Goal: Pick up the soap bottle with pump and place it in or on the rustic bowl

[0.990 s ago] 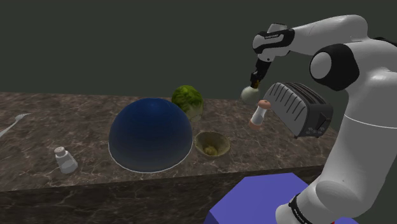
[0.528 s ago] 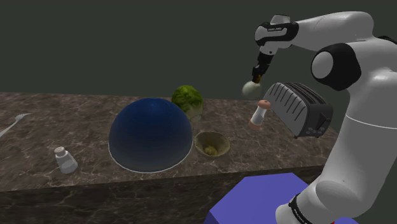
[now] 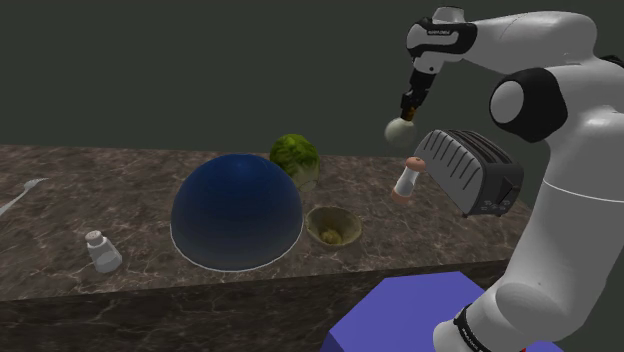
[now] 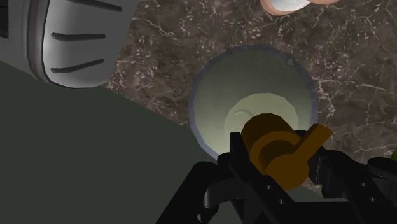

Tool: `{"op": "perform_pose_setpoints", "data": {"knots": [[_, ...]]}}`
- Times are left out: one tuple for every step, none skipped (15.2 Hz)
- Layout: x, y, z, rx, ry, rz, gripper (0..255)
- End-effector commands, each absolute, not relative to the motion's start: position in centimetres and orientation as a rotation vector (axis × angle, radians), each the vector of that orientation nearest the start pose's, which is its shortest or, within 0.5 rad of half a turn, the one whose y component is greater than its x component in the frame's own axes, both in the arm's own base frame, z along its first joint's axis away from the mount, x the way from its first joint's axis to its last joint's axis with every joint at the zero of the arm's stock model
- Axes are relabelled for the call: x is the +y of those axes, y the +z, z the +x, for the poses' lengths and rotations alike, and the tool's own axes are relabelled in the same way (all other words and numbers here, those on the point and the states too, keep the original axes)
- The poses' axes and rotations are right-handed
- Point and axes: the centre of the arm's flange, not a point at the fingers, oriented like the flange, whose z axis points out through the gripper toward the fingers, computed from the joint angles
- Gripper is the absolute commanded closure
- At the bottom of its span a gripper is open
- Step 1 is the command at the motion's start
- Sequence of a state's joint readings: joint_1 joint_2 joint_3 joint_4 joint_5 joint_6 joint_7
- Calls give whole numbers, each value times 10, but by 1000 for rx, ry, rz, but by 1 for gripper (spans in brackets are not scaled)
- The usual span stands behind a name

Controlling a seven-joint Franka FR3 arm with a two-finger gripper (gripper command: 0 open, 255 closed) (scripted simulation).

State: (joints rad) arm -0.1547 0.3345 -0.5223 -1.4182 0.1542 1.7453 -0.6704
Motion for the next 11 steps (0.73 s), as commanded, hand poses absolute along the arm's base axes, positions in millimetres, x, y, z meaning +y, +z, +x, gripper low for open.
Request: {"op": "perform_pose_setpoints", "data": {"knots": [[-359, 543, 548, 6, -34, -3173, 255], [-359, 548, 548, 6, -34, -3173, 255], [-359, 553, 548, 6, -34, -3173, 255], [-359, 556, 548, 6, -34, -3173, 255], [-347, 557, 544, 6, -34, -3173, 255], [-334, 559, 540, 6, -34, -3173, 255], [-322, 561, 537, 6, -34, -3173, 255], [-309, 562, 533, 6, -34, -3173, 255], [-296, 564, 530, 6, -34, -3173, 255], [-284, 566, 526, 6, -34, -3173, 255], [-271, 567, 523, 6, -34, -3173, 255]]}}
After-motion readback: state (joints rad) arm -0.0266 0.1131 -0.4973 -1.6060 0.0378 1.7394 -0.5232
